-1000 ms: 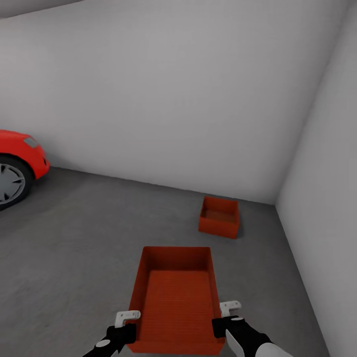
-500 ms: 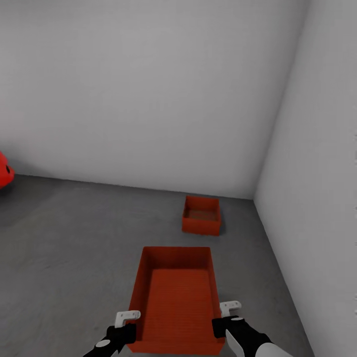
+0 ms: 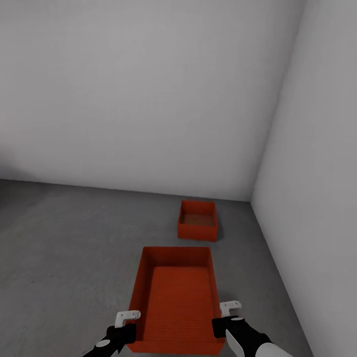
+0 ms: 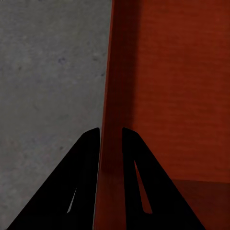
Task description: Move the two storage containers from the living room to the garage. In the garage, place one container on the floor and stack the other container on top of it (either order is fine).
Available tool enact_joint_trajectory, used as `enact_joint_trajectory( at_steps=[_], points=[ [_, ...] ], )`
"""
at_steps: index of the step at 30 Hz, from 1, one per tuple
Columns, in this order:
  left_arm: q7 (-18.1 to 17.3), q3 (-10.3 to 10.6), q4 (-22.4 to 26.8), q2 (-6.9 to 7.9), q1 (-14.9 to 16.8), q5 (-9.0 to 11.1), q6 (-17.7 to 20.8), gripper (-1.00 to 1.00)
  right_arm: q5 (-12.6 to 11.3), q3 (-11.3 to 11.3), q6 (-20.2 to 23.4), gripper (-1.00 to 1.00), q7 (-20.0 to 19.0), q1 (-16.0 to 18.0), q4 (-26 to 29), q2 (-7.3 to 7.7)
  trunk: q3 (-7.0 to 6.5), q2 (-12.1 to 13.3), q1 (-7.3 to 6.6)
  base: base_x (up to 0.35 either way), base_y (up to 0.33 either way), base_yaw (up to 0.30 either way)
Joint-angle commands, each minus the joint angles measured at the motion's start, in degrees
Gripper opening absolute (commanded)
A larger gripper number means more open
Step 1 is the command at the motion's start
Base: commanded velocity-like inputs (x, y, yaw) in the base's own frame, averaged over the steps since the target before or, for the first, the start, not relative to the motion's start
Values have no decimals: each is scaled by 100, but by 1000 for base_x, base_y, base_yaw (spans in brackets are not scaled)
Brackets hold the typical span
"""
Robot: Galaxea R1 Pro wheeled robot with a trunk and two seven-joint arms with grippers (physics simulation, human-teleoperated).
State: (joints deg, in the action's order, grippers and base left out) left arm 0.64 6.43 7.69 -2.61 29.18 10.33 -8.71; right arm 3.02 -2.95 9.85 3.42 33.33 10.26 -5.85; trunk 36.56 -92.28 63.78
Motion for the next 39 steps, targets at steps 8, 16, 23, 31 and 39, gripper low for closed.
enact_joint_trajectory(
  at_steps=[8,16,23,31,39],
  points=[
    [33,148,13,50,8,30,-17,-100,-82,-361,35,-100,-263,-2,-7,13,5,-2,0,32,0,-1],
    [32,148,13,50,8,30,-17,-100,-104,-342,40,-100,-269,-2,-7,14,-12,-2,0,3,0,-62],
    [32,148,13,50,8,30,-17,-100,-85,-355,35,-100,-264,-3,-7,18,-25,-2,0,0,0,-165],
    [33,148,13,53,8,30,-17,-100,-82,-350,35,-100,-263,-2,-7,19,-27,-2,0,102,25,-19],
    [32,148,13,51,8,30,-17,-100,-88,-340,40,-100,-265,-2,-7,18,-27,-2,0,273,77,-8]
  ],
)
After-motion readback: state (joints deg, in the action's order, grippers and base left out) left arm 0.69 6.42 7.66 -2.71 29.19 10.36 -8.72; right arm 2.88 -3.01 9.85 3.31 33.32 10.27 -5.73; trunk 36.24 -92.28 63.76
